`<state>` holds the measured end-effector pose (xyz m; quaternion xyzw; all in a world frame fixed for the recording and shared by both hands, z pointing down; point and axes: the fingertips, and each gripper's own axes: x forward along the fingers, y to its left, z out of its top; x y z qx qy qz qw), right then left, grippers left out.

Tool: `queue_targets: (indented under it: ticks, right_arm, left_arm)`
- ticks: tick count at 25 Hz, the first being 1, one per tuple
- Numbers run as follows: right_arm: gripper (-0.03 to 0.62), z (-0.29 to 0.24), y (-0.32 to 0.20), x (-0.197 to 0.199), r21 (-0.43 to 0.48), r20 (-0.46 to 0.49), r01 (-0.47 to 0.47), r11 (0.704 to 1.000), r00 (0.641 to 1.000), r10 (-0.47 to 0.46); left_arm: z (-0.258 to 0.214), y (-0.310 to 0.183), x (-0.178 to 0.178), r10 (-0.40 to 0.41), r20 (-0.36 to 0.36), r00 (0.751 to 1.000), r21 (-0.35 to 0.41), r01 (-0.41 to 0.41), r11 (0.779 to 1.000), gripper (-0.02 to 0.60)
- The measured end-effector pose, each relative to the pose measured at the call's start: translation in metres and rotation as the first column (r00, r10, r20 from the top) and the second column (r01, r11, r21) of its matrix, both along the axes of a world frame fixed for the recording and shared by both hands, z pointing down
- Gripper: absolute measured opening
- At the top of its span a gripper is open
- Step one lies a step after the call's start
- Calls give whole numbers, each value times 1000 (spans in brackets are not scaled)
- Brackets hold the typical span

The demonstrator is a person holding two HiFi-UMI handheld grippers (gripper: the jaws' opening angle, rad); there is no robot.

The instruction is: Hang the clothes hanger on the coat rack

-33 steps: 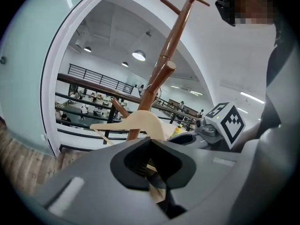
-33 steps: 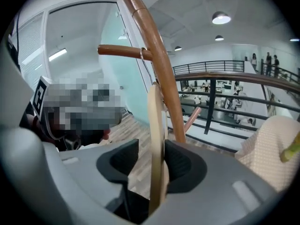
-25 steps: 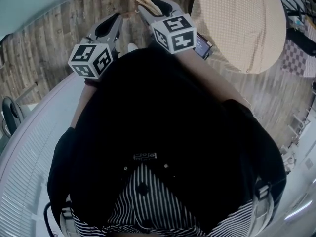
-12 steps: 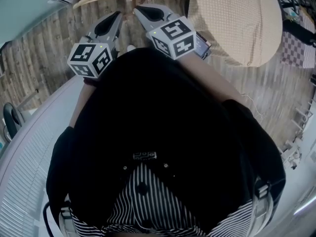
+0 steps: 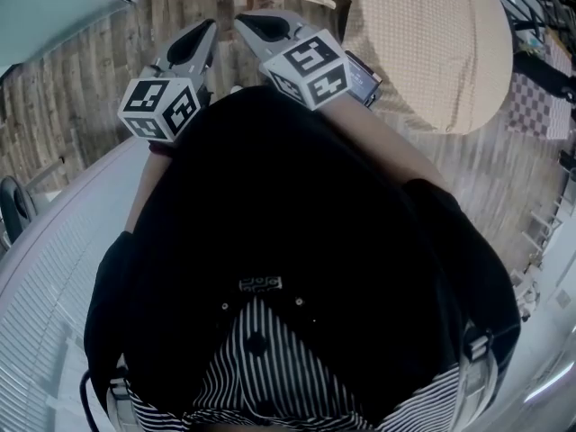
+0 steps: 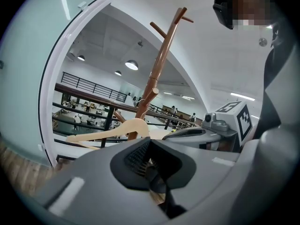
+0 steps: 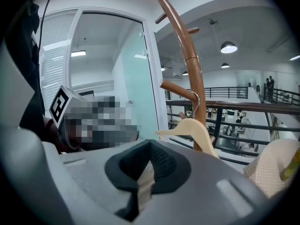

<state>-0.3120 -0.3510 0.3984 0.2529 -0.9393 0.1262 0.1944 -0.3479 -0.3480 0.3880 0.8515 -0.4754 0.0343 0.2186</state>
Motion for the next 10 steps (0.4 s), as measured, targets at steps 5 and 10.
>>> queue_targets:
  ticks: [5, 10]
  right_arm:
    - [2, 3, 2, -5, 3, -2, 32, 999, 999, -32]
    - [2, 10, -1, 7, -14, -2, 16, 1000, 1000, -16]
  left_arm:
    - [7, 0, 6, 25, 6, 1000, -4, -25, 1000, 3]
    - [10, -2, 15, 36, -2, 999, -9, -36, 999, 3]
